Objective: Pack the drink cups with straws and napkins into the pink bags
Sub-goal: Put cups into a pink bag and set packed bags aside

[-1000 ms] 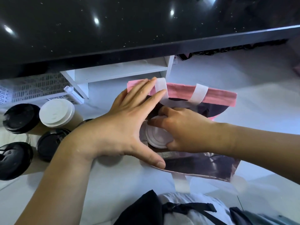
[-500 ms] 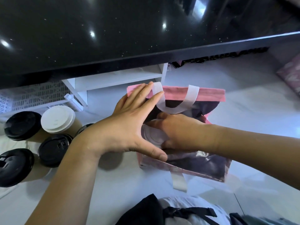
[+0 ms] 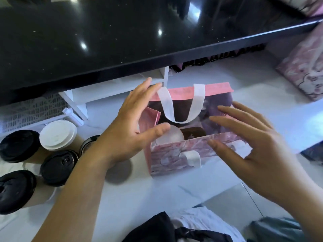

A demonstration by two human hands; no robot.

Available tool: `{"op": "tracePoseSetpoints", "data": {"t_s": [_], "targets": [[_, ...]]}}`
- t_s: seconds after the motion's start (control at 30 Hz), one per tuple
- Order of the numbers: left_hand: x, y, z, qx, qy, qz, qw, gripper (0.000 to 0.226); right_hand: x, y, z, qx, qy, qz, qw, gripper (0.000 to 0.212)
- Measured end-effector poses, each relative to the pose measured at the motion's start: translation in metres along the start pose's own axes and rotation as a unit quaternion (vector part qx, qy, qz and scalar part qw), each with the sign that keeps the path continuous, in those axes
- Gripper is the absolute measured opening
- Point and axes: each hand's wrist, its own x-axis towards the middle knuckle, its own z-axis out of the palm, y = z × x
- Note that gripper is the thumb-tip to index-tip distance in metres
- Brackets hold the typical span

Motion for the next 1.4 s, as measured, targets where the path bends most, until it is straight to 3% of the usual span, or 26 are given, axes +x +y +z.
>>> {"op": "tracePoseSetpoints", "data": {"t_s": [0.13,0.23,0.3,0.37,0.43,0.5,0.7,0.9,1.03,1.23,1.33,1.4], "targets": [[-0.017,-0.017,-0.005,-0.038,0.126,0.030,0.991,0.051,-0.029,-0.007,0.033,-0.036,0.051,0.044,0.997,0.052],[-0.035,-0.044,-0.016,0.026,0.171,-0.031,0.985,0.042,-0.035,-0.009,0.044,-0.040,0.075,0.067,0.994,0.053],[-0.048,-0.063,-0.024,0.146,0.131,-0.103,0.975,0.057,-0.035,-0.009,0.048,-0.037,0.082,0.070,0.993,0.055],[-0.060,-0.077,-0.029,0.253,0.039,-0.171,0.951,0.084,-0.035,-0.010,0.052,-0.026,0.088,0.072,0.993,0.057],[-0.071,-0.086,-0.028,0.288,-0.044,-0.232,0.928,0.101,-0.036,-0.011,0.055,-0.018,0.093,0.076,0.993,0.056],[-0.078,-0.096,-0.023,0.317,-0.067,-0.240,0.915,0.106,-0.037,-0.012,0.058,-0.012,0.096,0.079,0.992,0.057],[-0.080,-0.107,-0.016,0.340,-0.010,-0.205,0.918,0.093,-0.034,-0.008,0.057,-0.003,0.090,0.078,0.993,0.059],[-0.085,-0.066,-0.037,0.104,0.078,-0.156,0.979,0.091,-0.026,-0.006,0.040,0.014,0.084,0.043,0.995,0.059],[-0.087,-0.006,-0.064,0.074,0.137,-0.064,0.986,0.090,-0.006,-0.016,0.014,0.138,0.057,-0.015,0.989,0.054],[-0.080,0.078,-0.073,0.146,0.136,0.063,0.978,0.091,0.037,-0.047,-0.015,0.349,-0.095,-0.134,0.923,0.071],[-0.066,0.107,-0.052,0.094,0.092,0.111,0.985,0.100,0.051,-0.057,-0.023,0.436,-0.175,-0.179,0.865,0.081],[-0.054,0.114,-0.034,0.042,0.084,0.120,0.988,0.102,0.057,-0.052,-0.026,0.478,-0.181,-0.180,0.840,0.080]]}}
